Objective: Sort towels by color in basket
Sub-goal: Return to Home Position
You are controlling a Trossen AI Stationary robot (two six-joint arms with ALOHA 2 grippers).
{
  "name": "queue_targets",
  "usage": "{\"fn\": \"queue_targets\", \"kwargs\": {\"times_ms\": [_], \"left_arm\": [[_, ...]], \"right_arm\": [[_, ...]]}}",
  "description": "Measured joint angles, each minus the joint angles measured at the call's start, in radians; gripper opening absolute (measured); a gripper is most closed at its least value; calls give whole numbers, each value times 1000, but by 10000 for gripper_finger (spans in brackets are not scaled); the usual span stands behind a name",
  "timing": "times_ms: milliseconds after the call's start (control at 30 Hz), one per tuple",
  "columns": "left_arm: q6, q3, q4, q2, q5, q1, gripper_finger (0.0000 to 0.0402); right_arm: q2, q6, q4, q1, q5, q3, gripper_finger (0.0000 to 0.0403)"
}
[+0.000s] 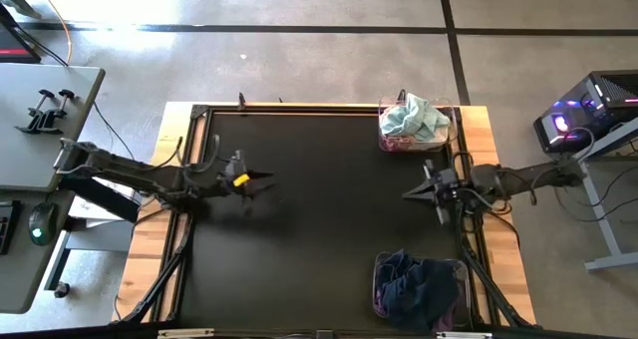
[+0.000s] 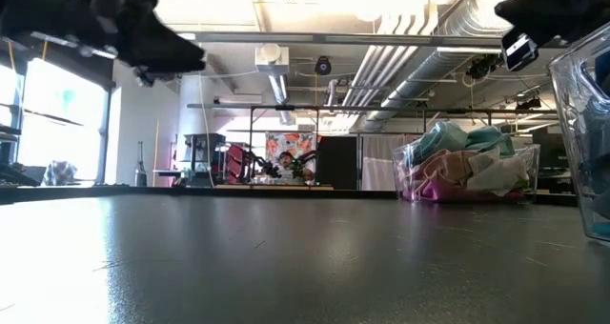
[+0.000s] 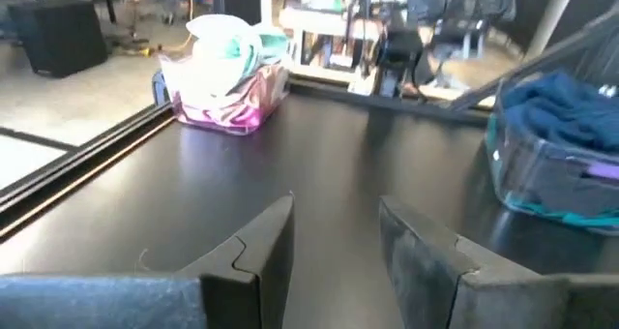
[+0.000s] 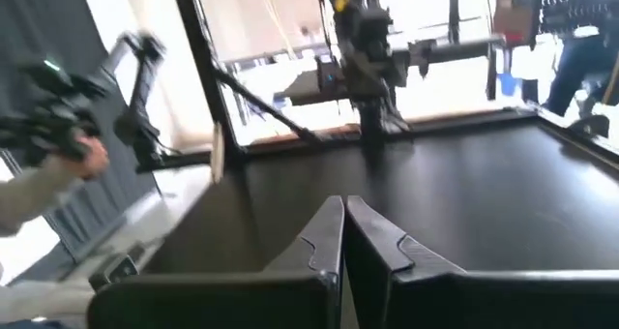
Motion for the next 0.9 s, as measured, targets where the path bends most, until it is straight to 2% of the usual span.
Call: {"fn": "queue_targets", "kwargs": {"times_ms": [267, 500, 733, 900], "left_arm": [[-102, -213, 33, -321, 1, 13, 128], [-91, -299, 54, -516, 14, 12, 126], [-67, -305, -68, -683, 52, 12, 126], [-34, -305, -233, -805, 85, 12, 126]], "right_arm": [[-167, -16, -9, 2, -103, -83, 1], [-224, -56, 56, 1, -111, -192, 1], [-275, -55, 69, 1, -123, -224, 0], [-279, -60, 63, 1, -207, -224, 0]]}}
